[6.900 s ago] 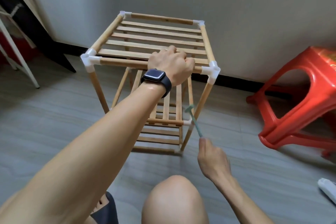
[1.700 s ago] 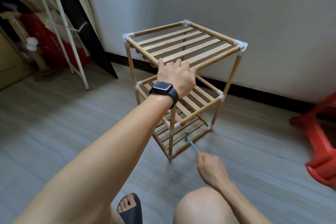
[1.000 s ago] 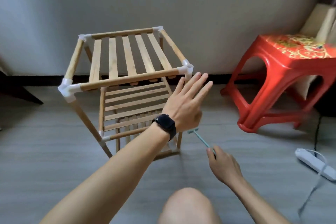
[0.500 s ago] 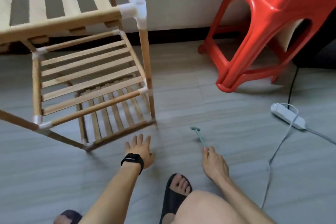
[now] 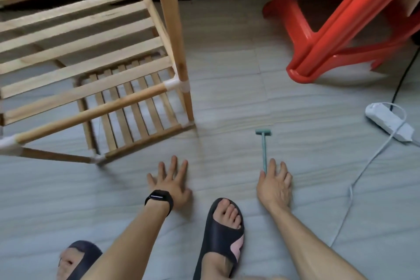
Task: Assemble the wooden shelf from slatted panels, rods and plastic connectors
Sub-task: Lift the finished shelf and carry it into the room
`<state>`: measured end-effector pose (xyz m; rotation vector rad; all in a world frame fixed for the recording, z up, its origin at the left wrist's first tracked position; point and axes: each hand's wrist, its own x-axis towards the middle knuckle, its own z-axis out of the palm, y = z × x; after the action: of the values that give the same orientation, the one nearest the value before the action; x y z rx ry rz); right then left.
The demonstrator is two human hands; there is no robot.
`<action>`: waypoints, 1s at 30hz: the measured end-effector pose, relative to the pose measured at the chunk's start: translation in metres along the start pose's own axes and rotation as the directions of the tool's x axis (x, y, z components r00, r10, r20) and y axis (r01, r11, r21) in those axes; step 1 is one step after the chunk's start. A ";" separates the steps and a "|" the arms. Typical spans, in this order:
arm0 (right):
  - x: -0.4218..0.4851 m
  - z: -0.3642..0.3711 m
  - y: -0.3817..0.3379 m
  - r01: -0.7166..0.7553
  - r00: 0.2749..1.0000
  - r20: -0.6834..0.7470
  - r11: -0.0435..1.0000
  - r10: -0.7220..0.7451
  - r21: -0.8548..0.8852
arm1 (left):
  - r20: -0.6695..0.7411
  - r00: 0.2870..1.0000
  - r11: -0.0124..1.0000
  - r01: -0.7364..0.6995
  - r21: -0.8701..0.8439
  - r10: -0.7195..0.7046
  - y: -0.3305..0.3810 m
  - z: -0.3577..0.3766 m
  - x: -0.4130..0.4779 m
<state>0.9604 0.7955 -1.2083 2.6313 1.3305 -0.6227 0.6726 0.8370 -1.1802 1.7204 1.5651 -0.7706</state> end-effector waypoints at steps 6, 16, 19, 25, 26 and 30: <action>0.008 -0.034 -0.006 0.031 0.975 0.220 0.999 -0.028 -0.013 | 0.066 0.998 1.000 0.001 -0.018 0.000 0.001 -0.033 -0.021; -0.043 -0.226 -0.128 0.411 0.884 0.061 0.833 -0.464 0.370 | -0.494 0.824 0.960 -0.253 0.118 0.278 0.009 -0.201 -0.191; -0.074 -0.296 -0.172 0.513 0.833 -0.137 0.657 -0.535 0.552 | -0.728 0.557 0.913 -0.312 0.262 0.400 0.003 -0.251 -0.261; -0.139 -0.409 -0.239 0.627 0.733 -0.379 0.346 -0.565 0.698 | -0.956 0.118 0.948 -0.212 0.238 0.267 -0.073 -0.318 -0.353; -0.147 -0.420 -0.247 0.644 0.718 -0.396 0.330 -0.573 0.690 | -0.979 0.131 0.978 -0.158 0.134 0.156 -0.089 -0.324 -0.359; -0.160 -0.442 -0.274 0.685 0.690 -0.409 0.354 -0.598 0.637 | -0.897 0.276 0.918 -0.101 -0.385 -0.346 -0.148 -0.324 -0.356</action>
<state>0.7927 0.9717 -0.7221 2.5411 2.7136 -1.4455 0.4838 0.8928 -0.7165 1.8125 2.4307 0.7838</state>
